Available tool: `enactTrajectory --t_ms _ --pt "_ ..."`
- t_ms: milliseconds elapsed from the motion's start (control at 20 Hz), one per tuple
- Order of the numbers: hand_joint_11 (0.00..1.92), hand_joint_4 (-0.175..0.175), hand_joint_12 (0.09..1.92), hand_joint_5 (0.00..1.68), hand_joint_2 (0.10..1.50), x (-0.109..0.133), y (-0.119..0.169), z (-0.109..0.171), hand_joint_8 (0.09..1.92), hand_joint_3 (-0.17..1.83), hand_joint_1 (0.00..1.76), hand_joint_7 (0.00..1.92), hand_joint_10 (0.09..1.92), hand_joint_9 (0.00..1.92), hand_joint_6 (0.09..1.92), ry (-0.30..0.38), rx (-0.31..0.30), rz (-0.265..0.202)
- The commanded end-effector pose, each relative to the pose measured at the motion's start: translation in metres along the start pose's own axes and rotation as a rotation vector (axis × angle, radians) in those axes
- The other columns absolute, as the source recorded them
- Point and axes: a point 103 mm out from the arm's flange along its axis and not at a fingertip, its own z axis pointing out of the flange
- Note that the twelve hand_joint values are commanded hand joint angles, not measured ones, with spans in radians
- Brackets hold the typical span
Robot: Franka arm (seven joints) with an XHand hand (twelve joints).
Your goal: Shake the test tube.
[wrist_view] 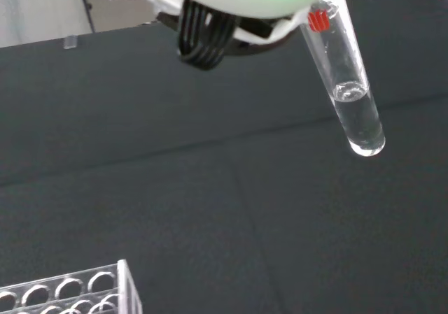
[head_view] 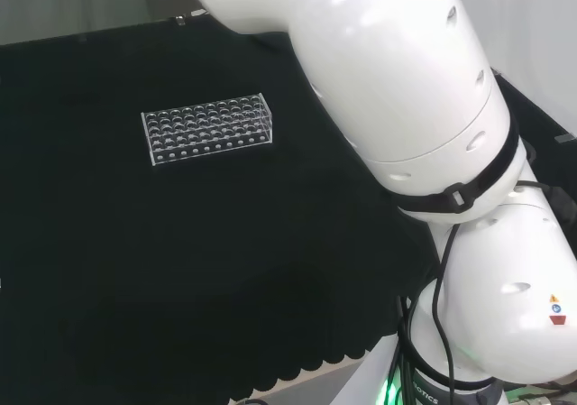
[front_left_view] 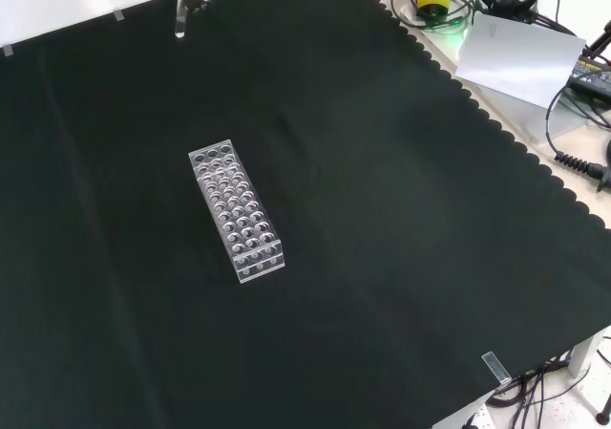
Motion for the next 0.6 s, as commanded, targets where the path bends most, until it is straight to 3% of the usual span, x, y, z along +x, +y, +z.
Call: enactTrajectory --t_ms 50,350,600 --pt "0.91 -0.175 1.20 1.26 0.68 0.041 -0.002 0.001 0.60 0.64 1.21 1.65 0.65 1.50 0.68 0.038 0.002 -0.071" --pt "0.91 -0.175 1.20 1.26 0.68 0.136 -0.019 0.009 0.60 0.64 1.21 1.65 0.65 1.50 0.68 0.139 0.022 -0.220" --pt "0.91 -0.175 1.20 1.26 0.68 0.205 -0.045 0.014 0.60 0.64 1.21 1.65 0.65 1.50 0.68 0.258 0.062 -0.315"
